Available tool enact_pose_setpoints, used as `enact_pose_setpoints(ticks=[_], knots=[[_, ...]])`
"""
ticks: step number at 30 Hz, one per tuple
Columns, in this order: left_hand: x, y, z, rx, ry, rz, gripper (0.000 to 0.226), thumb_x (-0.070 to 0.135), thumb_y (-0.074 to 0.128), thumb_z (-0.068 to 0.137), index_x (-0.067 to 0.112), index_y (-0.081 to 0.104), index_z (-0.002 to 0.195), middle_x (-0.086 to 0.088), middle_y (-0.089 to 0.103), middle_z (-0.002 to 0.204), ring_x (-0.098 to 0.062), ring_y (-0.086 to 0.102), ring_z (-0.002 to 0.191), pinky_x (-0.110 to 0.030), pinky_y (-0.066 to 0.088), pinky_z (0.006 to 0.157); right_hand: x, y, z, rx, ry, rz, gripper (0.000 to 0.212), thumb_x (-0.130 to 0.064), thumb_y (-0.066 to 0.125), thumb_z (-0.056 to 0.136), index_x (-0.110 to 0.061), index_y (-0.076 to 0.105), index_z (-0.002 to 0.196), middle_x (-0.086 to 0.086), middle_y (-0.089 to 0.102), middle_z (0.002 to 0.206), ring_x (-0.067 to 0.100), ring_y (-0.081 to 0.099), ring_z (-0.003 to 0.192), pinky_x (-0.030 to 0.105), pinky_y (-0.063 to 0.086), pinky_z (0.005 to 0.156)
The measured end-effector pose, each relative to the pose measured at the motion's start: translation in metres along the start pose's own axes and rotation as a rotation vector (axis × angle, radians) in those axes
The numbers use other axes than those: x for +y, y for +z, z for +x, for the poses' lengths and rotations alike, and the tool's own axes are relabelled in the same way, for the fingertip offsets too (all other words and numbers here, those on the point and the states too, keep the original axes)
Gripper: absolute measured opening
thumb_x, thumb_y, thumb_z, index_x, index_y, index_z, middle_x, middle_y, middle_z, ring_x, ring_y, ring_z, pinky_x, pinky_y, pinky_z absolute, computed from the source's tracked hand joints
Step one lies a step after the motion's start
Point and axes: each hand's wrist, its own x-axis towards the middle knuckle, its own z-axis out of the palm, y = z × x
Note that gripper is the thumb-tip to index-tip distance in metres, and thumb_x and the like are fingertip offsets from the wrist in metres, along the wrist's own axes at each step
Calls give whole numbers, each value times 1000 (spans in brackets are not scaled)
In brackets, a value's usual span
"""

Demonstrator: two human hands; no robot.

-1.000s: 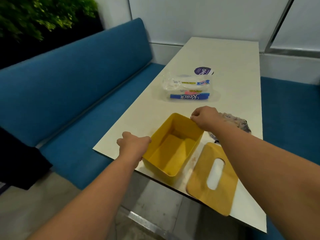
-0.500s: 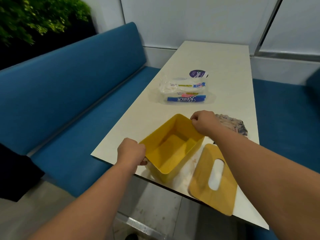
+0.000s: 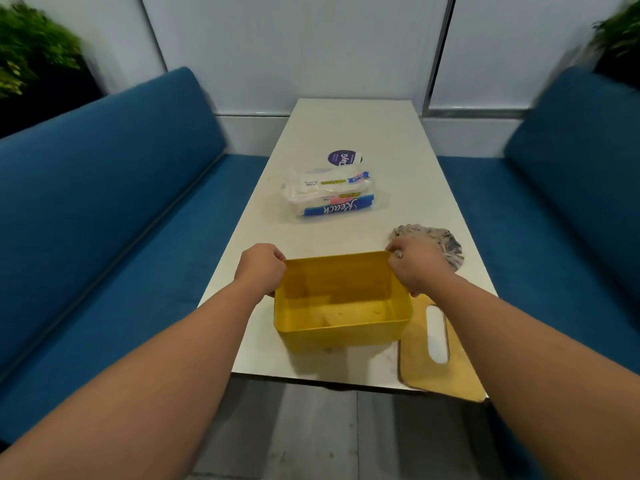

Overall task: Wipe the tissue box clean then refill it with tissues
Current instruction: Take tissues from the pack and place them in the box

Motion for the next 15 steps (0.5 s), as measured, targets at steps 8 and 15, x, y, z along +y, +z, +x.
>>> enact_pose_setpoints(ticks=[8,15], knots=[[1,-1,17,-63,93,54,24,5,48,96,12,64,113,-10,61,105,-29,63,86,-35,57,69,-2,14,-11,32,119,41,32,-23,43,96,-21,56,125,4,57,94,25,66,58,38,60,54],[2,2,20,-50,76,109,22,6,52,95,13,64,111,-9,62,104,-29,63,86,-33,58,68,3,17,-8,-7,110,65,35,-21,40,97,-22,54,130,5,56,94,25,66,58,39,60,56]])
